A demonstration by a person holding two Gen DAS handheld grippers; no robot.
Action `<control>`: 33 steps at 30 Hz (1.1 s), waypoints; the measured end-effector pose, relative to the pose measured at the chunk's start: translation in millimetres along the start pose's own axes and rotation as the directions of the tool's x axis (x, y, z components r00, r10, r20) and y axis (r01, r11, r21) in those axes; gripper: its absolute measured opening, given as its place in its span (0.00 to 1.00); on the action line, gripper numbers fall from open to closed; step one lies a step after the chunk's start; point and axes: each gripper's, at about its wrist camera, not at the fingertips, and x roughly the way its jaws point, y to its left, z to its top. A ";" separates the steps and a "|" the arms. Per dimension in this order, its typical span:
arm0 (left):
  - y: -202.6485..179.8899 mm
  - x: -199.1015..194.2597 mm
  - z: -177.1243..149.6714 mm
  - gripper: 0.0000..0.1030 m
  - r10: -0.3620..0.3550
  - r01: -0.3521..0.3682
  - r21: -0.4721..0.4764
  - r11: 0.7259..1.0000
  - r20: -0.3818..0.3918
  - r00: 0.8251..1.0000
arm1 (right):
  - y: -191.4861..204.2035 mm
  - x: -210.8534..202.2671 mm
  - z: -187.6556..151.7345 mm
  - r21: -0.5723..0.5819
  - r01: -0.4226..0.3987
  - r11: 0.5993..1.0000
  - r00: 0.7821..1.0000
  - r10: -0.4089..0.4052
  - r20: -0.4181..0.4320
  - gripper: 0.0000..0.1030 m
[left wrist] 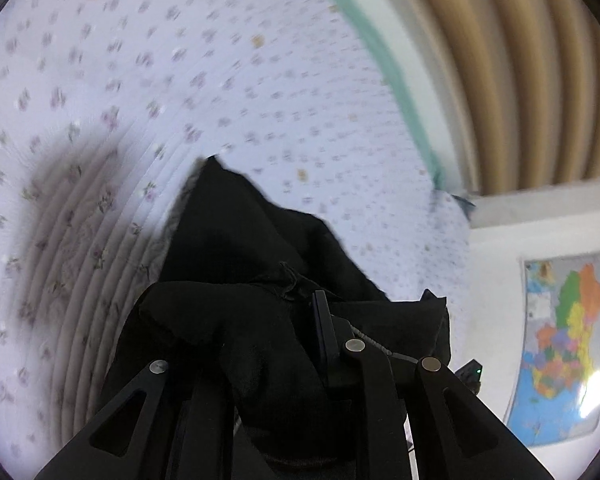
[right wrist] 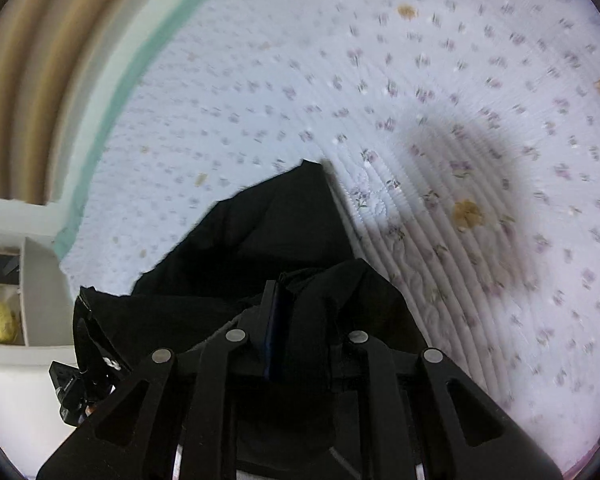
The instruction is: Fold large clothes
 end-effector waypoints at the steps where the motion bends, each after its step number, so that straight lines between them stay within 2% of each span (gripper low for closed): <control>1: 9.3 12.1 3.4 0.18 0.008 -0.009 -0.026 1.000 -0.016 1.000 | -1.5 11.1 3.4 0.005 0.017 1.000 1.000 -0.017 -0.017 0.18; 6: 35.2 53.7 6.3 0.18 0.043 -0.049 -0.079 0.996 -0.080 0.996 | -5.0 54.2 12.2 0.008 0.081 0.997 0.995 -0.081 -0.065 0.18; 9: 34.9 54.6 9.3 0.19 0.036 -0.044 -0.065 0.997 -0.114 0.993 | -4.4 60.2 14.0 0.003 0.091 0.996 0.993 -0.090 -0.074 0.19; 11: 28.8 46.2 11.0 0.20 0.038 -0.043 -0.028 0.999 -0.138 0.990 | -4.6 54.5 14.9 0.014 0.067 0.998 0.994 -0.065 -0.089 0.25; 13: 16.5 25.3 7.0 0.32 0.024 -0.020 0.027 0.999 -0.155 0.988 | -3.3 38.4 14.0 0.017 0.023 1.000 0.994 -0.021 -0.110 0.31; 14: 11.2 13.8 4.3 0.35 -0.011 0.019 0.043 0.999 -0.163 0.987 | -2.5 31.3 14.1 0.018 0.000 1.000 0.993 0.002 -0.116 0.37; 16: 0.9 -16.2 -3.3 0.58 -0.105 0.118 0.069 0.991 -0.167 0.980 | -0.1 7.9 11.4 0.003 -0.058 0.998 0.991 0.058 -0.117 0.48; 18: -8.4 -46.7 -10.9 0.67 -0.165 0.181 0.108 0.978 -0.136 0.977 | 3.7 -21.6 5.6 -0.035 -0.106 0.994 0.990 0.102 -0.100 0.57; 20: -16.5 -76.1 -18.3 0.74 -0.205 0.217 0.164 0.962 -0.090 0.975 | 10.6 -53.6 -1.7 -0.100 -0.113 0.989 0.993 0.108 -0.052 0.75; 22: -21.7 -90.5 -22.2 0.77 -0.158 0.162 0.223 0.961 -0.039 0.987 | 18.9 -72.0 -7.9 -0.167 -0.076 0.983 0.997 0.077 0.002 0.81; 24: -23.6 -87.4 -21.0 0.77 -0.022 0.017 0.272 0.962 0.013 1.000 | 29.5 -73.4 -10.4 -0.243 0.020 0.970 0.999 -0.008 0.050 0.81; 25: -21.1 -79.1 -17.8 0.77 0.052 -0.060 0.273 0.960 0.036 0.998 | 32.4 -69.5 -9.6 -0.257 0.047 0.965 0.998 -0.033 0.061 0.81; 26: -18.2 -71.2 -14.1 0.77 0.090 -0.099 0.269 0.958 0.046 0.995 | 35.1 -62.6 -7.8 -0.274 0.067 0.959 0.996 -0.050 0.067 0.81; 30: -2.5 -39.0 6.0 0.77 0.141 -0.148 0.236 0.961 0.045 0.989 | 45.9 -18.8 7.7 -0.383 0.191 0.904 0.981 -0.160 0.113 0.81; 33: 9.6 -17.1 20.1 0.77 0.148 -0.147 0.206 0.967 0.011 0.989 | 44.0 6.1 23.6 -0.419 0.198 0.886 0.980 -0.168 0.107 0.81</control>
